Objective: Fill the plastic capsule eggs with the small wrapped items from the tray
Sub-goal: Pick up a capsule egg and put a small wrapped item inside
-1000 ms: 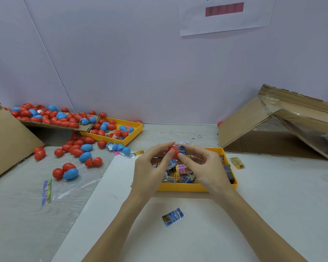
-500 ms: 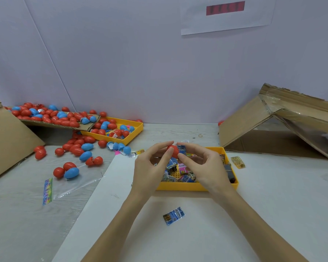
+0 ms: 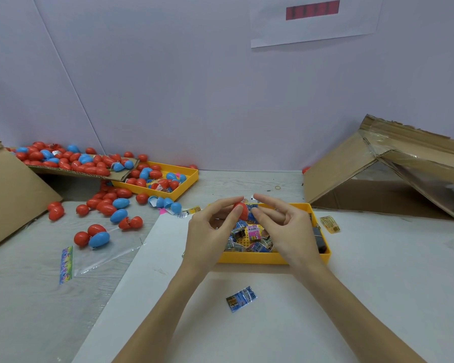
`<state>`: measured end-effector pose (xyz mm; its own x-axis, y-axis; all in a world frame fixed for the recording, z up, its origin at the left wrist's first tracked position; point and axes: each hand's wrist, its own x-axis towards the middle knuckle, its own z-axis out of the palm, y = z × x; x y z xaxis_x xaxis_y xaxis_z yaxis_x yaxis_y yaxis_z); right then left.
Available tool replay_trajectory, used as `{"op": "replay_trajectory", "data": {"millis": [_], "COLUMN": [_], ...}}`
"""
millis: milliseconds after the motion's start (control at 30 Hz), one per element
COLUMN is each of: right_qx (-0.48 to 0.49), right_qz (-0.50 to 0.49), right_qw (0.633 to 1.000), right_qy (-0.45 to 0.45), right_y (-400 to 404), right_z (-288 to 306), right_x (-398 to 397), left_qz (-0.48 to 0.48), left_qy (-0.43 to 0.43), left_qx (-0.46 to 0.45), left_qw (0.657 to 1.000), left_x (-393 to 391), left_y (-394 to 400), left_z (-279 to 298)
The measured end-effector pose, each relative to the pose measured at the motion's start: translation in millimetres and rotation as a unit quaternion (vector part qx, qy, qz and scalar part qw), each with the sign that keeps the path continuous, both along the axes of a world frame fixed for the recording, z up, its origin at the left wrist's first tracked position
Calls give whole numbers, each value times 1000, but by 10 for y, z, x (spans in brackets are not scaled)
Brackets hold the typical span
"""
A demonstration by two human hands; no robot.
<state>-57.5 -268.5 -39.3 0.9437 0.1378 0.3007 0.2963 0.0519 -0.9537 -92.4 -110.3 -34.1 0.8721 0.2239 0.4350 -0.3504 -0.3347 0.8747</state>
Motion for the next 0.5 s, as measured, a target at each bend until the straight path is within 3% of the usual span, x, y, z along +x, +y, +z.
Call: {"op": "replay_trajectory", "data": {"millis": [500], "right_qx": [-1], "right_qz": [17], "right_qw": [999], "right_qy": [48], "right_y": [-45], "right_z": [86], "right_x": [-30], "left_qz": [19], "left_qy": [-54], "left_qx": [30], "left_qw": [998], "left_x": [-47], "left_y": [-31], "left_z": [2]}}
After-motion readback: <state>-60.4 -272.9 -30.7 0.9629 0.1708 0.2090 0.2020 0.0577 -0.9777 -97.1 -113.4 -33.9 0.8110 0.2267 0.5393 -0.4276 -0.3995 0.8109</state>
